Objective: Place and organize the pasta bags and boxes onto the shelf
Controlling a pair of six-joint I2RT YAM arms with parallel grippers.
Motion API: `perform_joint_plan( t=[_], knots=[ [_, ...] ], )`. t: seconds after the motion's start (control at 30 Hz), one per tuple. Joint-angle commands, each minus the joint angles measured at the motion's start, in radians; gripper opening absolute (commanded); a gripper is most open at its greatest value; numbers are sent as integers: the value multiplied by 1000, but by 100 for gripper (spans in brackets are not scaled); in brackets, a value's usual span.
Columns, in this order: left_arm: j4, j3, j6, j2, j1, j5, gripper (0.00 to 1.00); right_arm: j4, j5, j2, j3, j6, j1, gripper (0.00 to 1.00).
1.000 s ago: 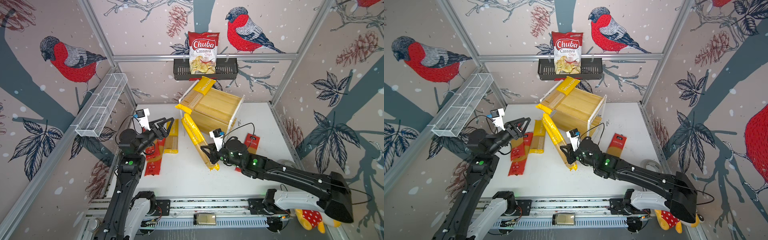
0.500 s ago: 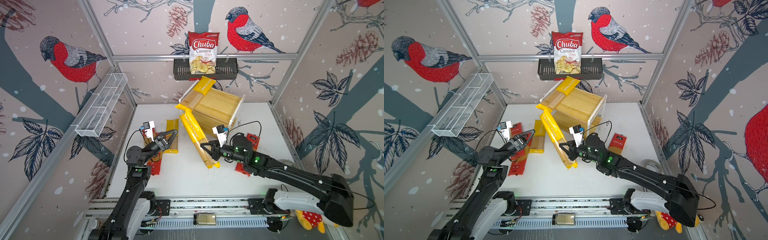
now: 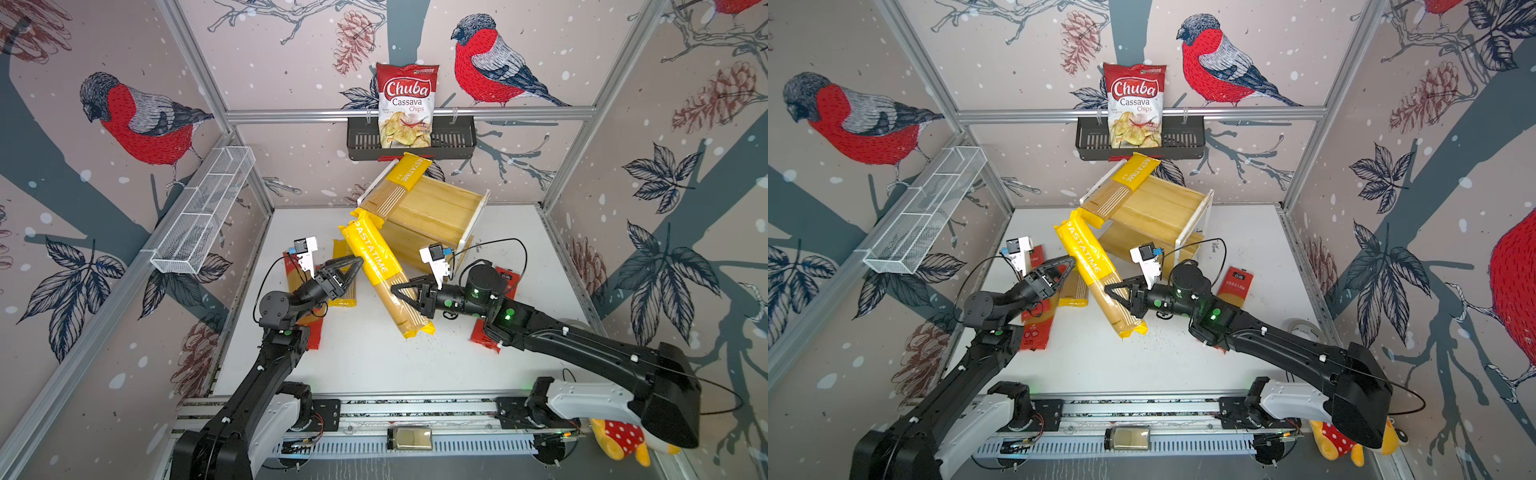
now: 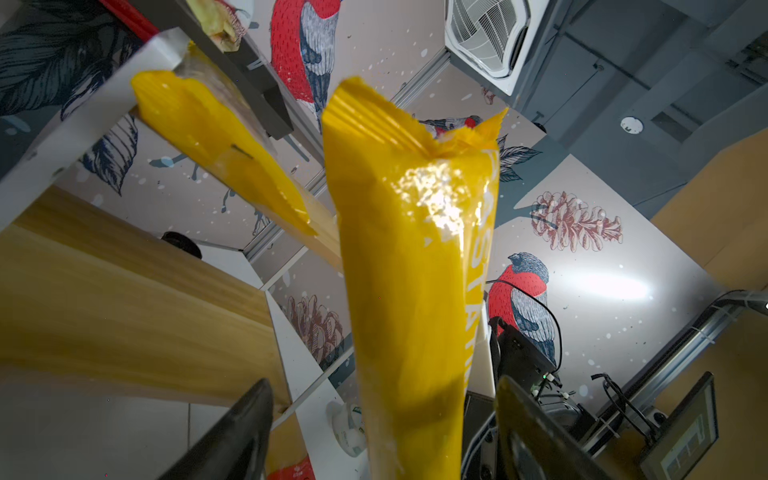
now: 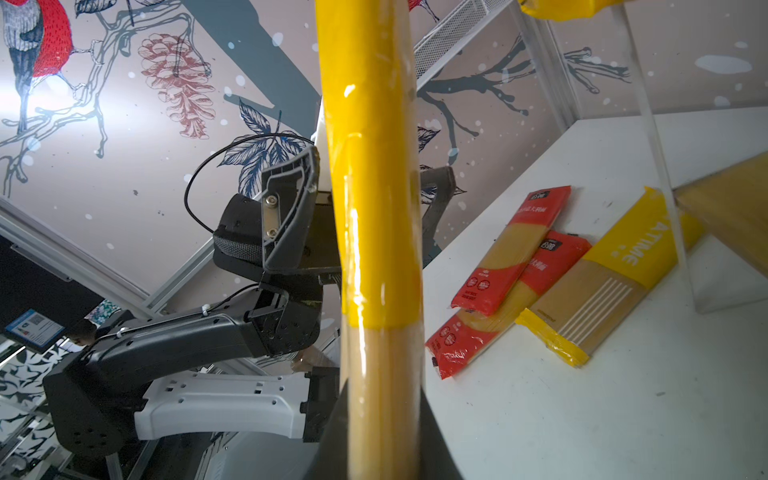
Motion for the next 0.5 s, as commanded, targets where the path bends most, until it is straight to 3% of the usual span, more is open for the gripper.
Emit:
perform_joint_plan(
  t=[0.0, 0.2, 0.47],
  knots=[
    [141, 17, -33, 20, -2, -2, 78, 222, -59, 6, 7, 44, -1, 0],
    [237, 52, -71, 75, -15, 8, 68, 287, -101, 32, 6, 89, -3, 0],
    [147, 114, 14, 84, -41, 4, 54, 426, -184, 113, 2, 218, -61, 0]
  ],
)
